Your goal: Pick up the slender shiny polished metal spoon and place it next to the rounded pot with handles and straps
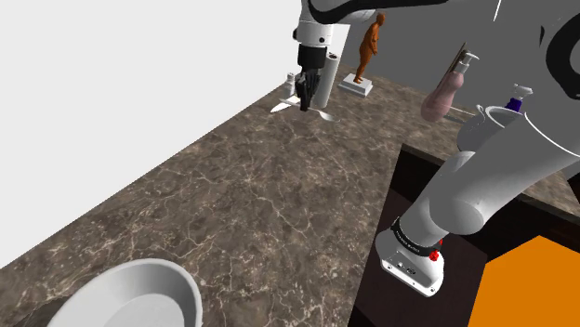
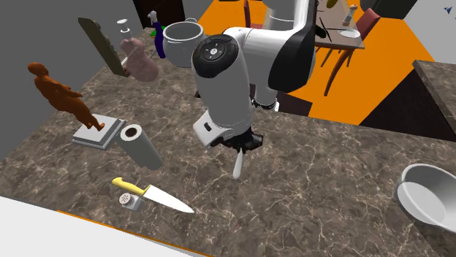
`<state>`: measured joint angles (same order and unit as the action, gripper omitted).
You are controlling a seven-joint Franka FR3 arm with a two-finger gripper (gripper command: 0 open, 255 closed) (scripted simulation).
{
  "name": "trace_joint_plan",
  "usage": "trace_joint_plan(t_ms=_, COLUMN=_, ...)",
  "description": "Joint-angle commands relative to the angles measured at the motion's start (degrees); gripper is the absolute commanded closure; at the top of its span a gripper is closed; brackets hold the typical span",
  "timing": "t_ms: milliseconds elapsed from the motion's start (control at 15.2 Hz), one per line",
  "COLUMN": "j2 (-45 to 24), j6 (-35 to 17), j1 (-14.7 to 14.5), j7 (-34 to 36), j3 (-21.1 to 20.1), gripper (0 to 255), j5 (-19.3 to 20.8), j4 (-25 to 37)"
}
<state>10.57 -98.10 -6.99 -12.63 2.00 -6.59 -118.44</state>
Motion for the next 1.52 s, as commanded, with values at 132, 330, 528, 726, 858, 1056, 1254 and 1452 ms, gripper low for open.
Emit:
trace_joint_plan(t_ms=132, j2=0.4, j6=3.1, j1=0.0, j7=0.3, j3=0.0, gripper=255, j5=0.1, j4=2.7)
trace_joint_plan(t_ms=330, j2=0.4, j6=5.4, j1=0.0, j7=0.6, j3=0.1, gripper=255, j5=0.1, j4=4.9)
trace_joint_plan(t_ms=528, j2=0.4, j6=7.7, j1=0.0, j7=0.8, j3=0.1, gripper=255, j5=0.1, j4=7.3)
trace_joint_plan(t_ms=726, j2=0.3, j6=10.0, j1=0.0, j7=1.0, j3=0.1, gripper=255, j5=0.1, j4=9.7)
trace_joint_plan(t_ms=858, j2=0.1, j6=11.5, j1=0.0, j7=1.2, j3=0.1, gripper=255, j5=0.1, j4=11.5)
trace_joint_plan(t_ms=1056, j2=-0.3, j6=13.9, j1=0.0, j7=1.4, j3=0.2, gripper=255, j5=0.1, j4=14.1)
trace_joint_plan(t_ms=1254, j2=2.7, j6=14.2, j1=1.0, j7=-0.6, j3=1.4, gripper=255, j5=0.8, j4=11.3)
trace_joint_plan(t_ms=1452, j2=6.9, j6=14.7, j1=2.4, j7=-3.7, j3=3.3, gripper=255, j5=2.2, j4=7.4)
